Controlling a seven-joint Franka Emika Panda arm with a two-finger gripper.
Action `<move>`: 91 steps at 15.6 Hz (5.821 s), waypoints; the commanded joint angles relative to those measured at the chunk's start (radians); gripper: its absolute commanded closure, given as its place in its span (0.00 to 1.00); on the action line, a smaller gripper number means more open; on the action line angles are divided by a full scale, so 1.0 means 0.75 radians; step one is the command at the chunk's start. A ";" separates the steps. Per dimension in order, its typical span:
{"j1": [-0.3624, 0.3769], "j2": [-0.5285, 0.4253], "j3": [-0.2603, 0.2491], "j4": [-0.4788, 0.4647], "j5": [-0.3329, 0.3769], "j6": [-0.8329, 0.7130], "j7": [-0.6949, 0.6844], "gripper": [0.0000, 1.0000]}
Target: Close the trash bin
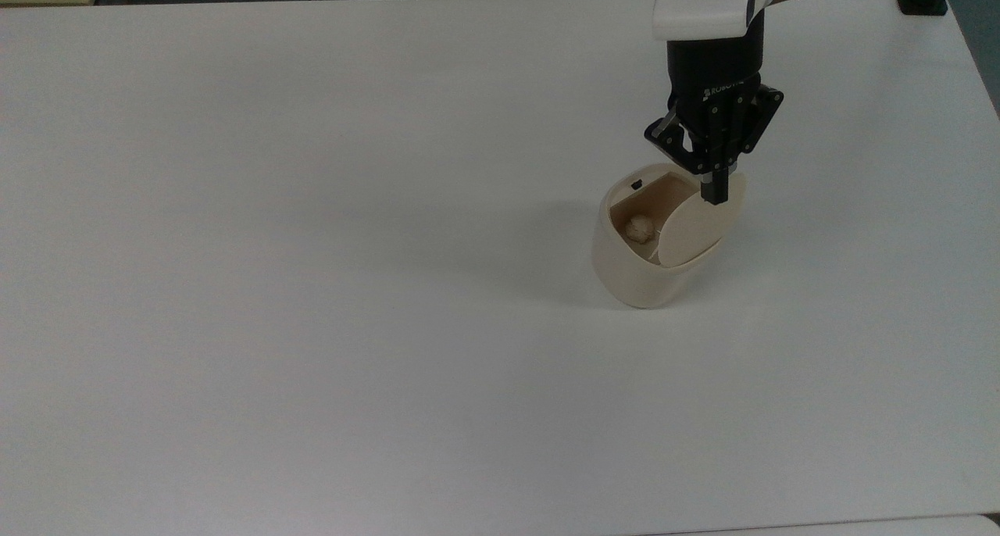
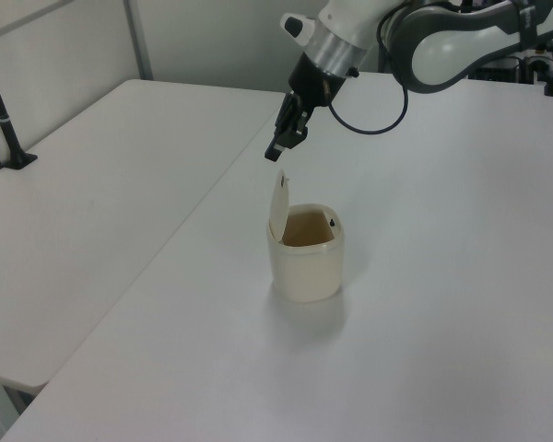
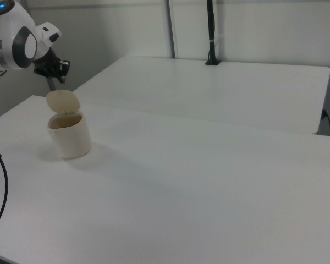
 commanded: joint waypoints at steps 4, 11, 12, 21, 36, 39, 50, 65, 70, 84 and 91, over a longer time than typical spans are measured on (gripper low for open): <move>0.013 0.028 0.004 0.006 -0.003 0.060 -0.057 1.00; 0.015 0.026 0.004 -0.002 -0.025 -0.118 -0.108 1.00; 0.017 0.024 0.004 -0.002 -0.031 -0.145 -0.111 1.00; 0.017 0.020 0.004 -0.014 -0.152 -0.452 -0.111 1.00; 0.017 0.116 0.006 -0.063 -0.138 -0.443 -0.100 1.00; 0.017 0.120 0.006 -0.061 -0.134 -0.437 -0.100 1.00; -0.070 -0.062 -0.027 -0.016 -0.132 -0.603 -0.054 1.00; -0.545 -0.359 -0.029 -0.035 -0.056 -1.034 -0.043 1.00; -0.566 -0.357 -0.029 -0.031 -0.056 -1.033 -0.051 0.53; -0.572 -0.357 -0.033 -0.025 -0.056 -1.061 -0.033 0.00; -0.578 -0.381 -0.033 -0.031 -0.044 -1.127 0.032 0.00</move>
